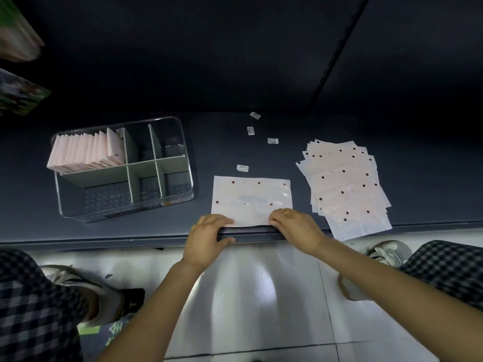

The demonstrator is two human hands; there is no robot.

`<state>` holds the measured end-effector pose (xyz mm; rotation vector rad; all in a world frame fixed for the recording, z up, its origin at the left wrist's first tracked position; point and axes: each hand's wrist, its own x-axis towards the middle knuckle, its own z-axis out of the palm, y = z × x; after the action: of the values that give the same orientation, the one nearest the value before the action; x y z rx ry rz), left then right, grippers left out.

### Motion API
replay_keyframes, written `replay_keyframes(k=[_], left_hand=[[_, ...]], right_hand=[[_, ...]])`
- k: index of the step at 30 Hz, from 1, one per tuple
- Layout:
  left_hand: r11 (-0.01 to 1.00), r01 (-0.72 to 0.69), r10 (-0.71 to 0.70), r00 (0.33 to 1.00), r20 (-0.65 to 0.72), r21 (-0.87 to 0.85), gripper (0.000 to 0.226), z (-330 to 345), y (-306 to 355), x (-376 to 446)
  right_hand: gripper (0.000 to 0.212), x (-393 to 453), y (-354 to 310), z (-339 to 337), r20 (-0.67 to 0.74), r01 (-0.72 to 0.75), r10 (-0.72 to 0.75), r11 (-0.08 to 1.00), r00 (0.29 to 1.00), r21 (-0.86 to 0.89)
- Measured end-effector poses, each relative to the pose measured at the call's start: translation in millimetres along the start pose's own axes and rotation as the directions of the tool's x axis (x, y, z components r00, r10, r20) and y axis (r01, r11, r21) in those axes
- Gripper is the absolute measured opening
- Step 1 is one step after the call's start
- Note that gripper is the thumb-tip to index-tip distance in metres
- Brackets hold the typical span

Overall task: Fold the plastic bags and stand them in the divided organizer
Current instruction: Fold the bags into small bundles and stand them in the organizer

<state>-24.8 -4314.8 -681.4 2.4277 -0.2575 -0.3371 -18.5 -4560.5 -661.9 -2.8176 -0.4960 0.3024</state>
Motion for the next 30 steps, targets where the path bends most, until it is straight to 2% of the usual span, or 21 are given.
replay_keyframes(k=[3,6,8,11,13,15,17,20,22,25,27,30], left_hand=[[0.952,0.129,-0.147,0.988,-0.044,-0.277,0.029,-16,0,2],[0.859,0.19,-0.256,0.964,-0.077,-0.476,0.021,-27,3,5],[0.856,0.146,-0.266,0.947,-0.179,-0.497,0.025,-28,7,7],[0.961,0.045,-0.157,0.901,-0.403,-0.274,0.036,-24,16,7],[0.992,-0.067,0.013,0.896,-0.444,-0.104,0.036,-18,23,9],[0.987,-0.158,0.163,0.933,-0.32,0.042,0.039,-8,28,12],[0.952,-0.203,0.228,0.97,-0.088,0.229,0.051,6,31,13],[0.862,-0.224,0.187,0.974,0.125,0.456,0.065,26,21,14],[0.827,-0.209,0.143,0.976,0.164,0.522,0.068,34,16,14],[0.793,-0.192,0.112,0.979,0.172,0.578,0.071,41,13,12],[0.78,-0.18,0.091,0.98,0.177,0.599,0.074,44,14,11],[0.777,-0.158,0.059,0.982,0.179,0.61,0.078,46,15,11]], right_hand=[[0.012,5,7,-23,0.181,-0.055,0.01,0.969,0.984,0.241],[0.015,18,13,-44,0.187,-0.106,0.027,0.898,0.982,0.427],[0.017,33,18,-51,0.175,-0.179,0.111,0.878,0.978,0.444],[0.016,55,28,-49,0.172,-0.274,0.225,0.892,0.959,0.36],[0.018,65,33,-43,0.184,-0.333,0.288,0.893,0.94,0.303],[0.02,71,36,-36,0.183,-0.359,0.321,0.9,0.929,0.248],[0.022,75,38,-31,0.172,-0.371,0.341,0.907,0.924,0.197],[0.024,75,39,-25,0.173,-0.368,0.345,0.921,0.923,0.126],[0.024,73,38,-22,0.14,-0.342,0.327,0.935,0.935,0.098],[0.031,65,28,-15,-0.067,-0.29,0.292,0.956,0.954,0.042],[0.038,57,13,-6,-0.137,-0.186,0.193,0.981,0.972,0.058],[0.049,48,-15,18,-0.022,0.038,-0.038,0.999,0.999,0.013]])
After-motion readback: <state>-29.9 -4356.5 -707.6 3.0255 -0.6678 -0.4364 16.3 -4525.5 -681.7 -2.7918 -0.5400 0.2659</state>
